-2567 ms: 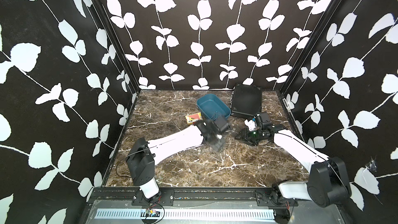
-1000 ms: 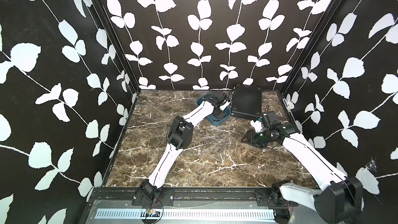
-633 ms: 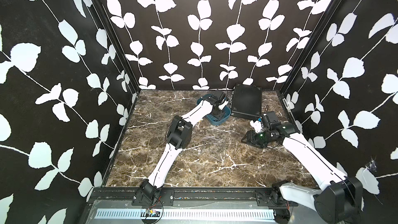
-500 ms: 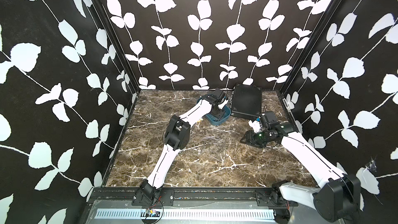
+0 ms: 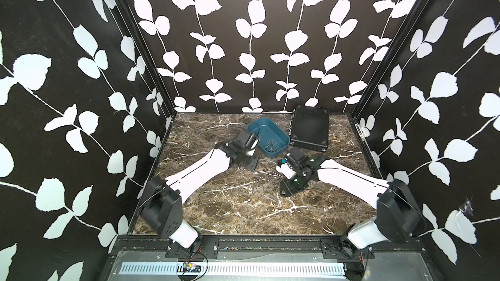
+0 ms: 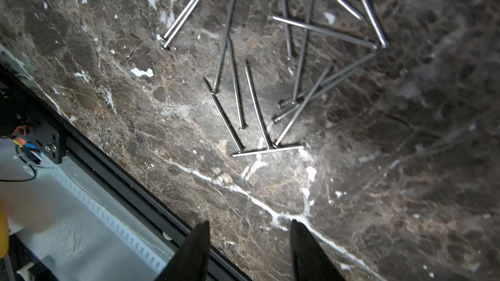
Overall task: Put the nails on the desktop into the storage box
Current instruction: Place the nail in the storage box, then pick up the nail from the center of the board.
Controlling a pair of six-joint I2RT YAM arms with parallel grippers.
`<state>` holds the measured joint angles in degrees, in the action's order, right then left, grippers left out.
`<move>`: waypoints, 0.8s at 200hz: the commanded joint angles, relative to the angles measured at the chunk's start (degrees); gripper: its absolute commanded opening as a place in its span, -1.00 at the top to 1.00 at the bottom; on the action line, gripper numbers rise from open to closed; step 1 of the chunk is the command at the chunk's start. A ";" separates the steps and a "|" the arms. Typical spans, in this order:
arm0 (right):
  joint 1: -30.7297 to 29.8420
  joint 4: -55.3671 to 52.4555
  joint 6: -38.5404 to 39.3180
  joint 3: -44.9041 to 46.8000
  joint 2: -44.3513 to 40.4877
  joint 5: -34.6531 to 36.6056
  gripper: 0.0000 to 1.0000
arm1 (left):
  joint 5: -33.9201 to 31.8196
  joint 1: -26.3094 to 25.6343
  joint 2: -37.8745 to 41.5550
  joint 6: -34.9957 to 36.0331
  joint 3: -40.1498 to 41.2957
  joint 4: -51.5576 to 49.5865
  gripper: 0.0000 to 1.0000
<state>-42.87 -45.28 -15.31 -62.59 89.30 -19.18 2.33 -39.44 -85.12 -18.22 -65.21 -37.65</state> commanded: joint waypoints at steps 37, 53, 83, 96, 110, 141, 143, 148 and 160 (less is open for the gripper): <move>-2.57 -1.55 -5.67 -5.93 8.04 7.81 0.01 | -0.92 -0.23 12.38 -11.09 13.06 0.17 0.19; -2.57 -0.48 -13.07 -5.26 8.00 8.22 0.01 | -1.13 -0.25 14.11 -11.22 14.28 -0.29 0.19; -2.59 2.54 -25.55 -1.69 8.26 6.01 0.02 | -0.66 -0.25 15.33 -11.53 15.43 -0.83 0.18; -2.64 2.70 -27.90 -0.80 8.35 6.36 0.03 | -0.36 -0.28 15.65 -11.30 15.55 -0.88 0.18; -2.61 2.79 -29.27 0.03 8.51 6.66 0.03 | -0.13 -0.28 15.63 -10.84 15.50 -0.89 0.18; -2.91 3.48 -31.21 1.37 9.44 6.13 0.05 | 0.57 -0.24 14.90 -9.57 15.08 -1.58 0.18; -2.92 3.45 -31.32 1.38 9.52 6.12 0.05 | 0.62 -0.27 14.88 -9.56 15.10 -1.60 0.18; -3.05 3.50 -31.51 1.49 9.65 6.11 0.05 | 0.66 -0.26 14.85 -9.39 15.05 -1.57 0.18; -3.42 3.67 -31.86 1.69 10.10 6.07 0.06 | 0.83 -0.28 14.66 -9.03 15.05 -1.58 0.18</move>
<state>-45.67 -42.13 -43.94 -62.43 98.06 -13.28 2.52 -39.44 -70.59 -28.58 -50.39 -37.98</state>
